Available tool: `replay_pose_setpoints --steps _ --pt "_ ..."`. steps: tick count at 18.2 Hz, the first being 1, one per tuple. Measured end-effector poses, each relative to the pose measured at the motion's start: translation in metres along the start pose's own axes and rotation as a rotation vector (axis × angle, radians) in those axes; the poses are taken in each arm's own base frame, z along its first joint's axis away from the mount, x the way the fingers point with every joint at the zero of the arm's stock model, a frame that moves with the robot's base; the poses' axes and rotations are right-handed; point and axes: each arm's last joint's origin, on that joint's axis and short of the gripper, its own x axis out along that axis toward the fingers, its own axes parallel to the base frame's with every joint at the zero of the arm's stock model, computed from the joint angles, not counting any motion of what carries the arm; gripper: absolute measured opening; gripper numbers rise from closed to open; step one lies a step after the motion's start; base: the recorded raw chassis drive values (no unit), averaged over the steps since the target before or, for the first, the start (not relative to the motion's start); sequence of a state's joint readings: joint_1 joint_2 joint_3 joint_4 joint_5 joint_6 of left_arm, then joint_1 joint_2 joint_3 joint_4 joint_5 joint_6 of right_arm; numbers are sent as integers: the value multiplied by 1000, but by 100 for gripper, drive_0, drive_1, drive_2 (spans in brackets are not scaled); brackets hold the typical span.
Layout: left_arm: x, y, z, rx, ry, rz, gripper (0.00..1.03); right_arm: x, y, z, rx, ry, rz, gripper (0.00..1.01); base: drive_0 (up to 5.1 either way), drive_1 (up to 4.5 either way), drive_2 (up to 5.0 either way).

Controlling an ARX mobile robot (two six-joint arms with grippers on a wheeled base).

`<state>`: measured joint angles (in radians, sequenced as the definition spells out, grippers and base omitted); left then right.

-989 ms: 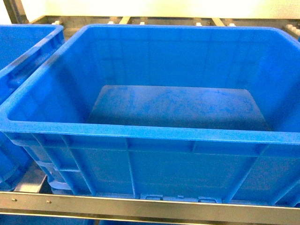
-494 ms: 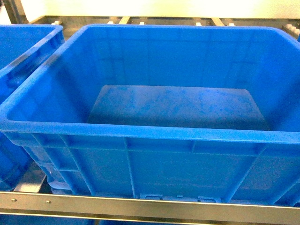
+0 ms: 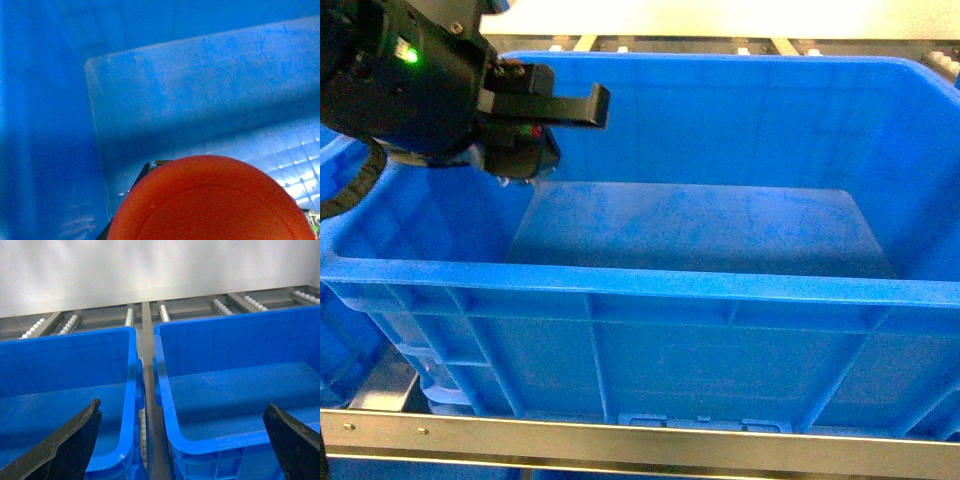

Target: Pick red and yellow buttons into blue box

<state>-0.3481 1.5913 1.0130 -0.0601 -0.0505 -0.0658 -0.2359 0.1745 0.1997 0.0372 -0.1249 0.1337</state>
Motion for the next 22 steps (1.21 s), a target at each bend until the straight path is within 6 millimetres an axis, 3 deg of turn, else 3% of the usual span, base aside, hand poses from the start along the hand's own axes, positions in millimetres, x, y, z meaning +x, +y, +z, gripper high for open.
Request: replay_pose_setpoints --steps 2,3,6,9,10,13,15,19,22 --pt "10 -6 -3 24 34 -1 28 0 0 0 0 0 0 98 0 0 0" --pt "14 -10 -4 38 35 -3 40 0 0 0 0 0 0 98 0 0 0" --pt "14 -15 -3 49 15 -12 62 0 0 0 0 0 0 98 0 0 0" --pt "8 -12 -2 41 -59 44 96 0 0 0 0 0 0 98 0 0 0" --pt "3 -9 -3 37 -94 78 100 0 0 0 0 0 0 98 0 0 0" --pt "-31 9 5 -3 -288 231 98 0 0 0 0 0 0 98 0 0 0" --pt "-64 25 -3 -39 -390 326 98 0 0 0 0 0 0 98 0 0 0" --pt "-111 43 -47 -81 -453 461 98 0 0 0 0 0 0 98 0 0 0" --pt "-142 37 -91 -117 -470 511 98 0 0 0 0 0 0 98 0 0 0"
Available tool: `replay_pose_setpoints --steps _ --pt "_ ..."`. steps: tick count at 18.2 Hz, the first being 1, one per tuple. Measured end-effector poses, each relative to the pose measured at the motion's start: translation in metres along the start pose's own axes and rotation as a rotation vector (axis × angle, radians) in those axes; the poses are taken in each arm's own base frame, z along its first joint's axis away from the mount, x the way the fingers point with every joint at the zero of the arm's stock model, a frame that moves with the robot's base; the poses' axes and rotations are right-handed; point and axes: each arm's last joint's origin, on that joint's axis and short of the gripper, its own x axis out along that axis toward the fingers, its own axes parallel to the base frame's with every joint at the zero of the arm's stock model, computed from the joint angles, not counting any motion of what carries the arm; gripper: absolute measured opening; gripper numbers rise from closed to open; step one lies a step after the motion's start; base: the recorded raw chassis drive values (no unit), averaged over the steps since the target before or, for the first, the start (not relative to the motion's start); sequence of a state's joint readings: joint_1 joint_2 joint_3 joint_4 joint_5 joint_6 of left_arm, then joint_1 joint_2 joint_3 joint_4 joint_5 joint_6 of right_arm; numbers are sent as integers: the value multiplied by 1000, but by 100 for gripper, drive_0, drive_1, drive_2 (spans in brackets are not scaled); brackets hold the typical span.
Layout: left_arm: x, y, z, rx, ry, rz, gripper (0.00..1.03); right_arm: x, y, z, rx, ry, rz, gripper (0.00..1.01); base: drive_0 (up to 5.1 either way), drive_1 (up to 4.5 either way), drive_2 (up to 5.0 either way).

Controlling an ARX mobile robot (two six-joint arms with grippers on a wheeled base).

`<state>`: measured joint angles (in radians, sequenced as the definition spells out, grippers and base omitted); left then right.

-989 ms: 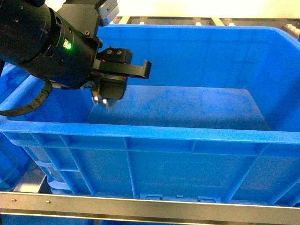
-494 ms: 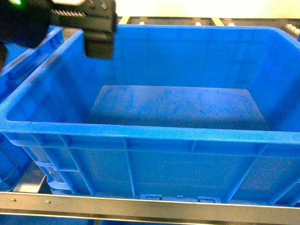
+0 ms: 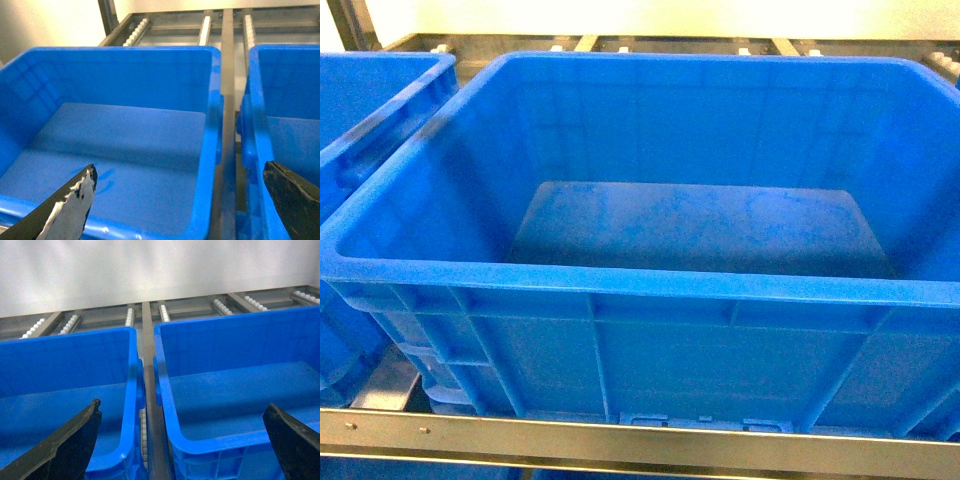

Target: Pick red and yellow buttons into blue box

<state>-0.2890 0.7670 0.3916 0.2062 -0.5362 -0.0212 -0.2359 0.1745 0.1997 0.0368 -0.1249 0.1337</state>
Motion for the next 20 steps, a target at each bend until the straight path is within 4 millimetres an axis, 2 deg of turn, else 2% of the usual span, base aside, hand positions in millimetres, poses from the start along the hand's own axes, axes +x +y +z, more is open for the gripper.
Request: replay_pose_setpoints --steps 1,6,7,9,11,13,14,15,20 --pt "-6 2 -2 -16 -15 -12 98 0 0 0 0 0 0 98 0 0 0" --pt "-6 2 1 -40 -26 -1 98 0 0 -1 -4 10 5 97 0 0 0" --pt "-6 7 -1 -73 -116 -101 88 -1 0 -5 -47 68 66 86 0 0 0" --pt "-12 16 -17 -69 -156 -217 67 -2 5 -17 -93 76 113 63 0 0 0" --pt "-15 21 -31 -64 -148 -249 45 -3 8 -24 -111 70 86 41 0 0 0" --pt "-18 26 -42 -61 -139 -250 23 -4 17 -32 -117 73 138 19 0 0 0" --pt "-21 29 -47 -64 -147 -245 8 -4 15 -37 -118 72 104 3 0 0 0" --pt "-22 37 -49 -63 -155 -259 2 -5 15 -39 -121 71 108 2 0 0 0" --pt "-27 41 -63 -60 -143 -252 2 -5 14 -46 -120 71 107 2 0 0 0"
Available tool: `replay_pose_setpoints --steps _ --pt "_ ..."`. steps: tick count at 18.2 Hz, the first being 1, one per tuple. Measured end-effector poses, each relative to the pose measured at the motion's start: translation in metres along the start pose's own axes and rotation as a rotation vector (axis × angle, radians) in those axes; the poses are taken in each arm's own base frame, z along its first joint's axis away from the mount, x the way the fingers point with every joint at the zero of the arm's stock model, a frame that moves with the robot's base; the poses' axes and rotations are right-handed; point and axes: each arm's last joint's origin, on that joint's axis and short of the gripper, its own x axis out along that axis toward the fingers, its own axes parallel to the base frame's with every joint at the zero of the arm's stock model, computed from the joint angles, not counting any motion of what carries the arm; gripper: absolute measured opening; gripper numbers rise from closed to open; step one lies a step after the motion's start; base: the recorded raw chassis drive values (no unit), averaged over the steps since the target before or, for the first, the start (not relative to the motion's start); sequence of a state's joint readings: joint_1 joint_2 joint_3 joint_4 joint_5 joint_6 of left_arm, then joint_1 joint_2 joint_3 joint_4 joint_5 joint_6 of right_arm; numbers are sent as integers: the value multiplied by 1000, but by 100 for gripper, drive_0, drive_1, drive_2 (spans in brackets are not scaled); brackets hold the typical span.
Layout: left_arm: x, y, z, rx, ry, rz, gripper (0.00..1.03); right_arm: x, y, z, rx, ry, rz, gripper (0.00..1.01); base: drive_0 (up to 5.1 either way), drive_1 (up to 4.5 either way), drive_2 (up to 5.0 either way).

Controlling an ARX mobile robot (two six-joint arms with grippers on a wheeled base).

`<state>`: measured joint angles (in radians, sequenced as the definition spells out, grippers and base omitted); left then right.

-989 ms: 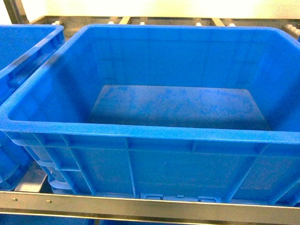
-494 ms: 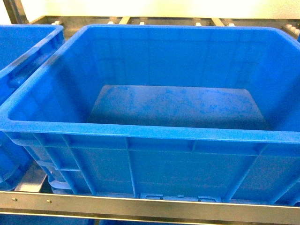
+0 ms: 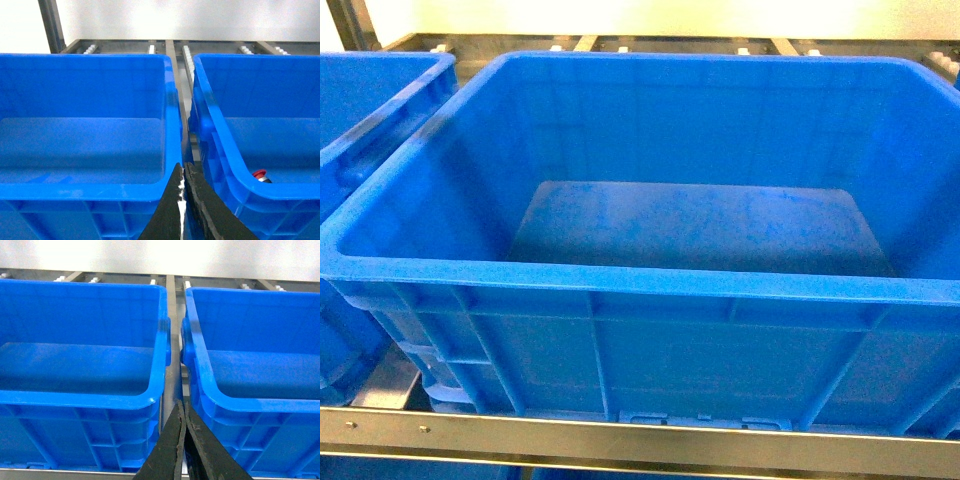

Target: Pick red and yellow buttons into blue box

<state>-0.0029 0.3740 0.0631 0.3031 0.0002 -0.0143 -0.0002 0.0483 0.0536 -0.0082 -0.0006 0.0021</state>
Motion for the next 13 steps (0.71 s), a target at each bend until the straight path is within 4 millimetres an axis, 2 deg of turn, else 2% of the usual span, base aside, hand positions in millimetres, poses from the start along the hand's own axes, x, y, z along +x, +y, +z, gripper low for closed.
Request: replay_pose_setpoints --steps 4,13 --pt "-6 0 -4 0 -7 3 2 -1 0 -10 -1 -1 0 2 0 0 0" --pt "-14 0 -10 0 -24 2 2 -1 0 -10 -1 -9 0 2 0 0 0"
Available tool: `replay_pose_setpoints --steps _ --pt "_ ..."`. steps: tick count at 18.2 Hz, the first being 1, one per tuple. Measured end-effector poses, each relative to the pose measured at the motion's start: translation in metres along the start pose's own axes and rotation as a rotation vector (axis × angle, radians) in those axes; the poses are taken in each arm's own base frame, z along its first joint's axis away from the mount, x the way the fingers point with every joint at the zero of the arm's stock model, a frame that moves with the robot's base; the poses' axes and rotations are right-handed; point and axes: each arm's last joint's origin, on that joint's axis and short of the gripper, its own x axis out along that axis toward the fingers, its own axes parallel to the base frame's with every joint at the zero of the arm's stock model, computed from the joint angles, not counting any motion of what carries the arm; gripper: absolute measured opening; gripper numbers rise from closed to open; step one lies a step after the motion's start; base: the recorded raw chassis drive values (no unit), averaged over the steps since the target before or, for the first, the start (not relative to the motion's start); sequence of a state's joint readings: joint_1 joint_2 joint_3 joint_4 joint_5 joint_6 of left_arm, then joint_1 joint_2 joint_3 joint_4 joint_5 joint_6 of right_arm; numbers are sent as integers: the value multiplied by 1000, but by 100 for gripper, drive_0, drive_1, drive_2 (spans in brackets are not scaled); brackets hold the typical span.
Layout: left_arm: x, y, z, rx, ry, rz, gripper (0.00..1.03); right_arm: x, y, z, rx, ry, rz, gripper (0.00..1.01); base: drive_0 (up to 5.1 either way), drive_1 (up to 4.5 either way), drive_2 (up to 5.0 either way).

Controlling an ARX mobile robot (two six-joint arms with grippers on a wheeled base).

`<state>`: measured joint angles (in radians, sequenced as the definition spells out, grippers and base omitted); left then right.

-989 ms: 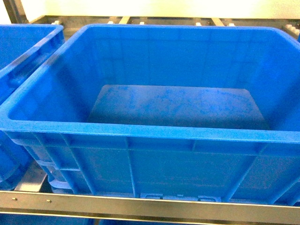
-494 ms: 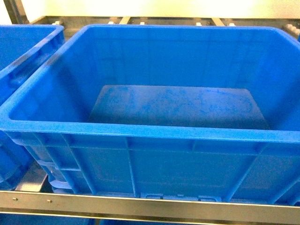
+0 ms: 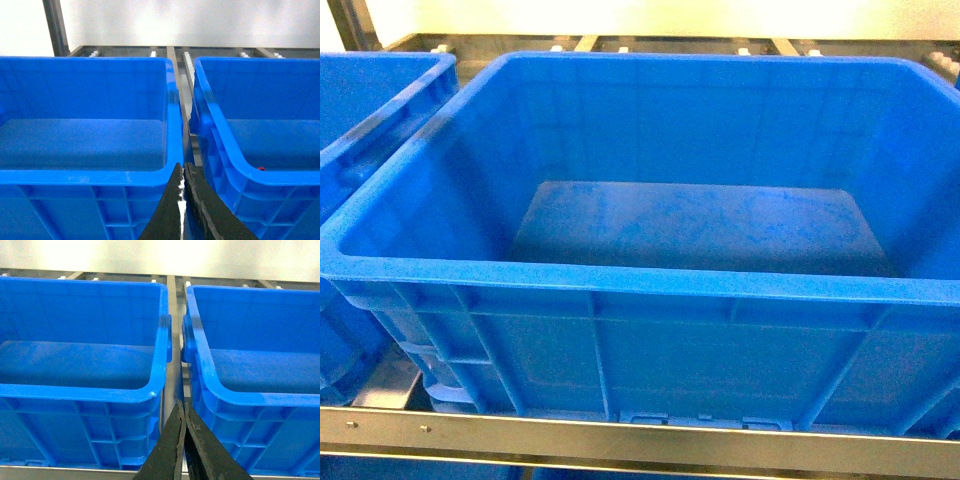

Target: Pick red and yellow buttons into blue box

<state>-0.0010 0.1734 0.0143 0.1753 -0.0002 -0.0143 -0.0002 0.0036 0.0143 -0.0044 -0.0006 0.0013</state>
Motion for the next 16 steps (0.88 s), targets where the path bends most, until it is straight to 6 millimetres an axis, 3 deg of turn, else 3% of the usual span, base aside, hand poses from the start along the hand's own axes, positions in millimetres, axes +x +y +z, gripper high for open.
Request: replay_pose_setpoints --steps 2,3,14,16 --pt "-8 0 -7 0 61 -1 2 0 0 0 0 0 0 2 0 0 0" --pt "-11 0 -2 0 -3 0 2 0 0 0 0 1 0 2 0 0 0" --pt "-11 0 -4 0 16 0 2 0 0 0 0 0 0 2 0 0 0" --pt "-11 0 -4 0 16 0 21 0 0 0 -1 0 0 18 0 0 0"
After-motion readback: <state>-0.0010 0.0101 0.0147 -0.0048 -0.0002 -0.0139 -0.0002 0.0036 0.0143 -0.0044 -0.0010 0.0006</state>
